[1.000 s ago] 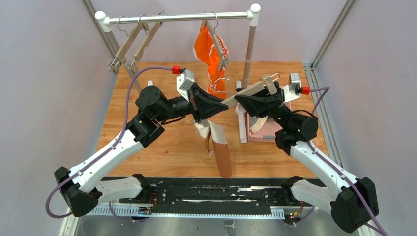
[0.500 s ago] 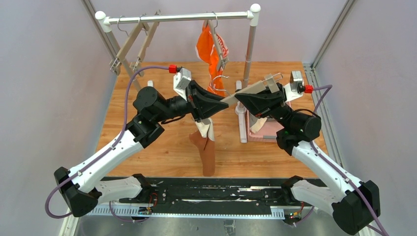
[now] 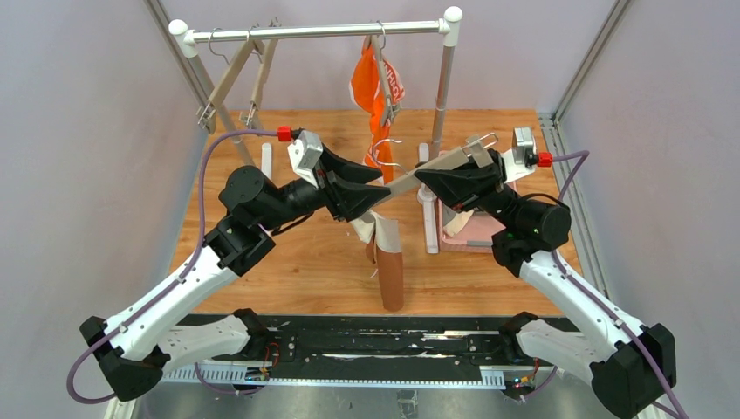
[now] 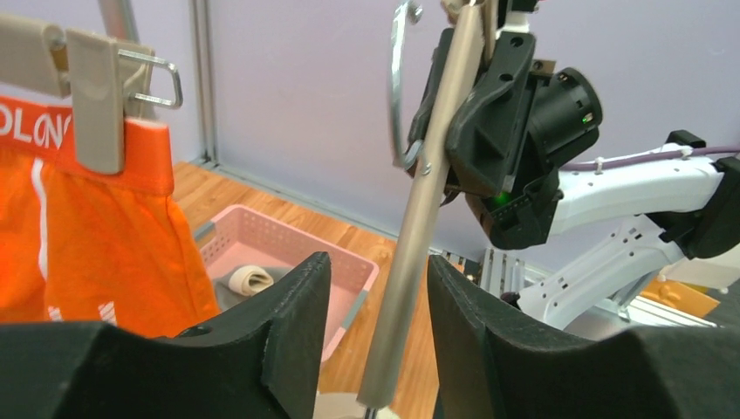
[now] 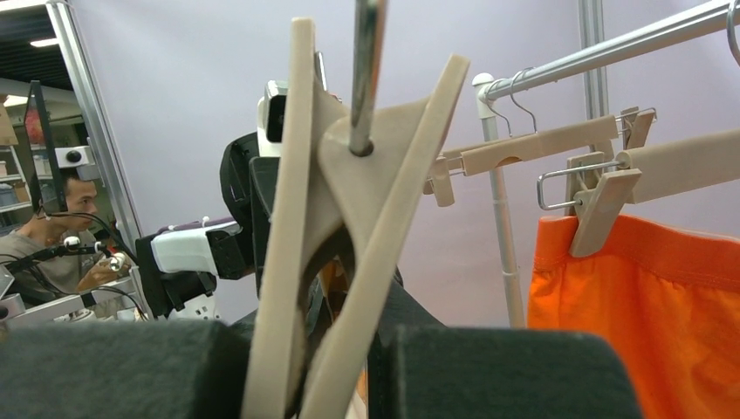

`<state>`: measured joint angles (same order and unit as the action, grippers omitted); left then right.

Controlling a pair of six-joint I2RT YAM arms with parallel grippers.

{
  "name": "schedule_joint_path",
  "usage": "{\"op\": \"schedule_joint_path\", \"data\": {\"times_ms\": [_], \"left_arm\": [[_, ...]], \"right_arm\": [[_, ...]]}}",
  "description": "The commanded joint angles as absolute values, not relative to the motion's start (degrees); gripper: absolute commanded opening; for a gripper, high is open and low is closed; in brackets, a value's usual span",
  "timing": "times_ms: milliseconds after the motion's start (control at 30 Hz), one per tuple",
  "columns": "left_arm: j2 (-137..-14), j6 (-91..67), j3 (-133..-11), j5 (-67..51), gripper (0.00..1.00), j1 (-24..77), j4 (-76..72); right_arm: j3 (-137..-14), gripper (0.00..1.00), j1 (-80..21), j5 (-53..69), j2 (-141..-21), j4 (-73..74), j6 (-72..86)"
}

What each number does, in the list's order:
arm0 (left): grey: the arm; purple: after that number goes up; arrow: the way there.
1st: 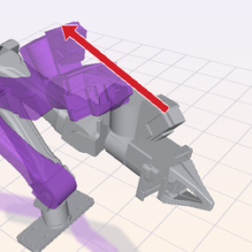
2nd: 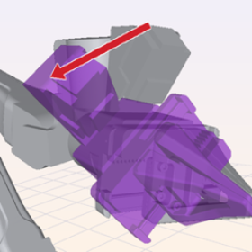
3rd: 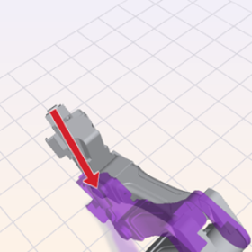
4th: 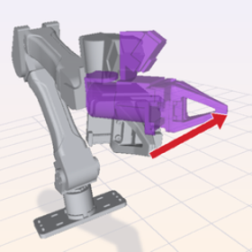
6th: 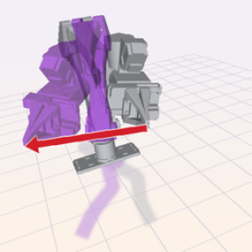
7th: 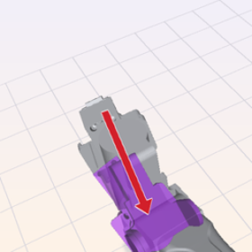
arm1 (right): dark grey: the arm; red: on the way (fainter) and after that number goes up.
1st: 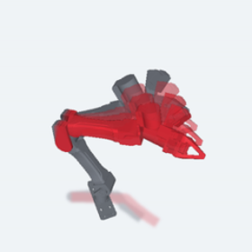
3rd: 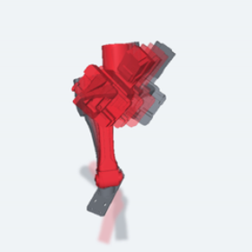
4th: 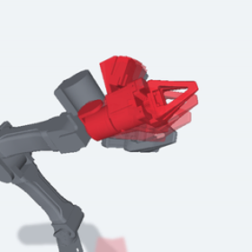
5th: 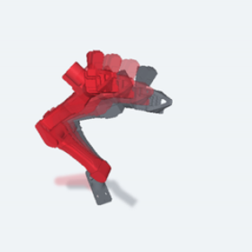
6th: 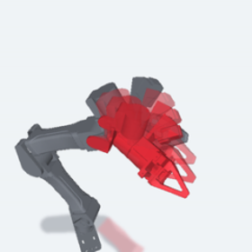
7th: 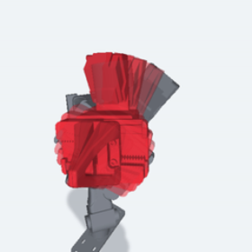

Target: Remove the underwear clipped to the hanger

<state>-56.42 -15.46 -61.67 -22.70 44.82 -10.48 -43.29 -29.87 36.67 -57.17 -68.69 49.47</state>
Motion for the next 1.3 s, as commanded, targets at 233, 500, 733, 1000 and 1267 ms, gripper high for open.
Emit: {"op": "schedule_joint_path", "data": {"times_ms": [233, 500, 733, 1000, 1267], "left_arm": [[-52.04, -11.75, -56.63, -22.38, 0.55, 45.19, -5.70], [-49.83, -12.61, -54.32, -27.63, 0.55, 45.18, -7.26], [-49.86, -13.27, -53.09, -27.46, 0.46, 45.18, -8.31], [-50.55, -14.44, -55.37, -28.38, 0.33, 45.16, -8.02], [-49.28, -15.85, -54.89, -27.44, 0.36, 45.18, -8.53]], "right_arm": [[-46.25, 0.00, -30.53, 37.71, -52.39, -67.94, 48.72], [-46.43, 0.00, -30.54, 37.24, -50.68, -65.55, 47.00], [-46.35, 0.00, -30.59, 37.09, -50.79, -65.74, 47.45], [-45.96, 0.01, -30.59, 37.24, -50.56, -64.30, 46.90], [-45.75, 0.01, -30.56, 37.43, -50.23, -63.11, 46.40]]}}
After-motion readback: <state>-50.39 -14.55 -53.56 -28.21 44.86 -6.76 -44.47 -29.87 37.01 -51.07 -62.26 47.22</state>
